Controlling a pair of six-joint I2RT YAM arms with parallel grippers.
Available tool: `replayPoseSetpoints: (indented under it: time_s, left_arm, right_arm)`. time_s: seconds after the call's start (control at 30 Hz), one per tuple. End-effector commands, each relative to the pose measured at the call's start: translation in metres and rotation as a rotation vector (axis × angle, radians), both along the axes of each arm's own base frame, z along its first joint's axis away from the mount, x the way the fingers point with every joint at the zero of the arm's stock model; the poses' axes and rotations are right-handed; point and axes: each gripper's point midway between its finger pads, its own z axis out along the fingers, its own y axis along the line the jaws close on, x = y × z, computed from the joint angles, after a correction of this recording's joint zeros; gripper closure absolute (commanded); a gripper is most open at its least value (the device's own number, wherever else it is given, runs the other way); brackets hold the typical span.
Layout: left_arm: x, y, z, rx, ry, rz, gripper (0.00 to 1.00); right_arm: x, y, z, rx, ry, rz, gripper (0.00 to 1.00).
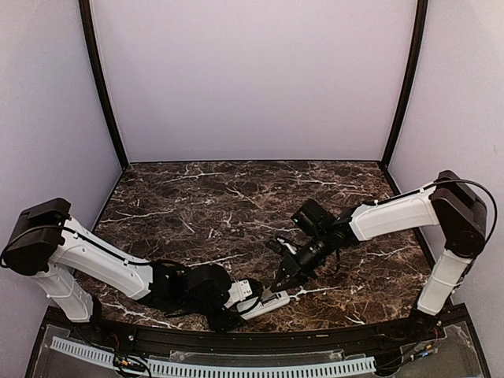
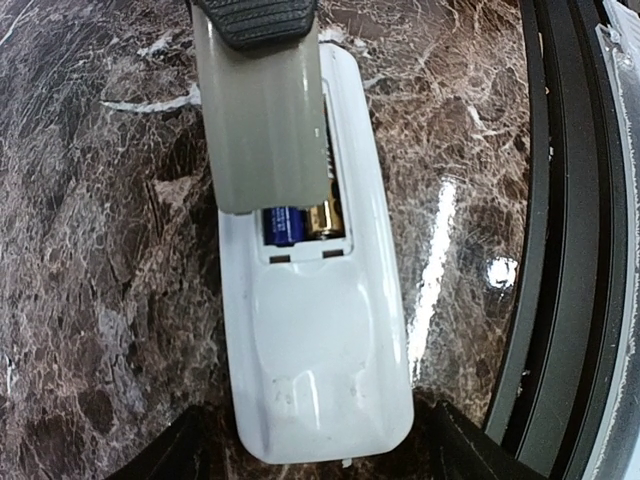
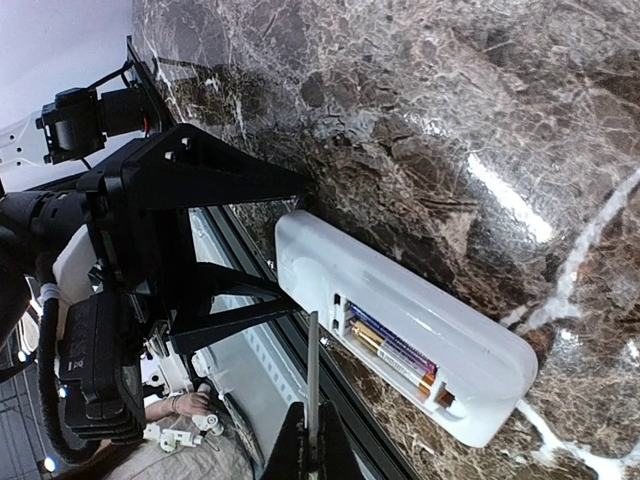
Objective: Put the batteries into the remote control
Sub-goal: Place the battery cover on the remote control without the battery cover.
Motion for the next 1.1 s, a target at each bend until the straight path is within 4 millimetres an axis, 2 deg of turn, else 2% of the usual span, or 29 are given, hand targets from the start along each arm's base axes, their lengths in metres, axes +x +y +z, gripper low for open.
replayPoseSetpoints:
  time_s: [0.0,0.57,1.07]
  left_arm:
    - [-0.006,0.026,-0.017,0.096,0.020,0.017,0.26]
    - [-0.005,0.027,-0.016,0.091,0.016,0.022,0.27]
    - [-0.005,0.026,-0.018,0.095,0.018,0.020,0.32]
  right_arm:
    - [0.000,0.007,0.000,0.033,0.015,0.036,1.00]
    - [-0.001,0.004,-0.021,-0.020,0.058,0.026,1.00]
    - [-0.002,0.004,-0.008,0.010,0.060,-0.014,1.00]
